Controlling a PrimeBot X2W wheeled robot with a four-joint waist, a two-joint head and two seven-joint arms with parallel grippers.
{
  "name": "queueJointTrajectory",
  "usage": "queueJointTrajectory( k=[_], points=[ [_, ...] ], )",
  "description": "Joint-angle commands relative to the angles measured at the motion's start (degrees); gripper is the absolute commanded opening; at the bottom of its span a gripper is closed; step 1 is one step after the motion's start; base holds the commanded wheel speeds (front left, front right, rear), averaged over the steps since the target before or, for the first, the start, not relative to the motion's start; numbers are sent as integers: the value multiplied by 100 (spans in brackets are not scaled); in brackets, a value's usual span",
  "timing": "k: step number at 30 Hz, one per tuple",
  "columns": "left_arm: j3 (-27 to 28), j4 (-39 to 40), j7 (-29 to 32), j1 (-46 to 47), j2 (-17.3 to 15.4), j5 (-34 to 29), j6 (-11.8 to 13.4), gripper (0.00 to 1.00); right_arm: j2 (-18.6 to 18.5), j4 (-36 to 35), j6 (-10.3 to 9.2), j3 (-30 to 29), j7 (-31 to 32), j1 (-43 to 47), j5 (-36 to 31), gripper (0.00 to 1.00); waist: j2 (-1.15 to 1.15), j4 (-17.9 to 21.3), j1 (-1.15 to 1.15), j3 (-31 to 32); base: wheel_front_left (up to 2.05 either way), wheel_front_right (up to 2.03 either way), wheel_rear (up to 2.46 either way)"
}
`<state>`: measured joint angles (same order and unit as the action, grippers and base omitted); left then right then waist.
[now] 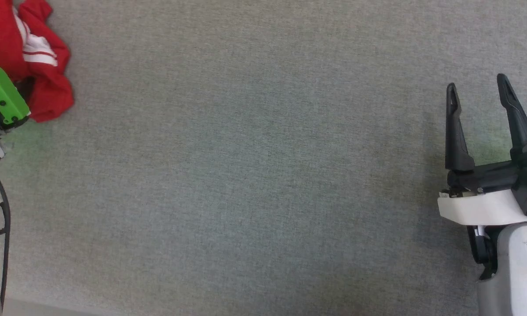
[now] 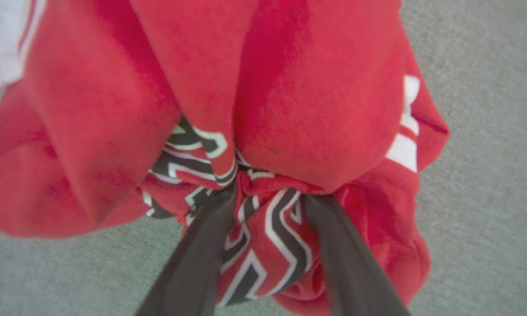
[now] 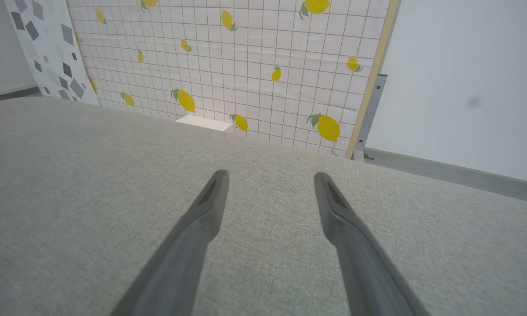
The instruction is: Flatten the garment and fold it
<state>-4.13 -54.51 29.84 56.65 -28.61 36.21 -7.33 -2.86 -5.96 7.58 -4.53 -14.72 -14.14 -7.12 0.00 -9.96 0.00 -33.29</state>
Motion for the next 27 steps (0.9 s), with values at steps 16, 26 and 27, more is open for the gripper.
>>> queueJointTrajectory(
  k=[16, 26, 27],
  points=[
    [-977, 685, -1102, -407, -491, 475, -15, 0, -1, 205, -9, 40, -28, 331, 118, 100, 0, -152, 0, 1141, 0, 0, 0],
    [-2009, 2273, -1504, -735, -706, 311, -15, 0, -1, 397, -9, -26, -28, 993, 361, 100, 0, -210, 0, 2301, 0, 0, 0],
    [-2080, 2439, -1486, -760, -707, 300, -15, 0, -1, 413, -9, -24, -28, 1045, 373, 100, 0, -189, 0, 2394, 0, 0, 0]
  ],
)
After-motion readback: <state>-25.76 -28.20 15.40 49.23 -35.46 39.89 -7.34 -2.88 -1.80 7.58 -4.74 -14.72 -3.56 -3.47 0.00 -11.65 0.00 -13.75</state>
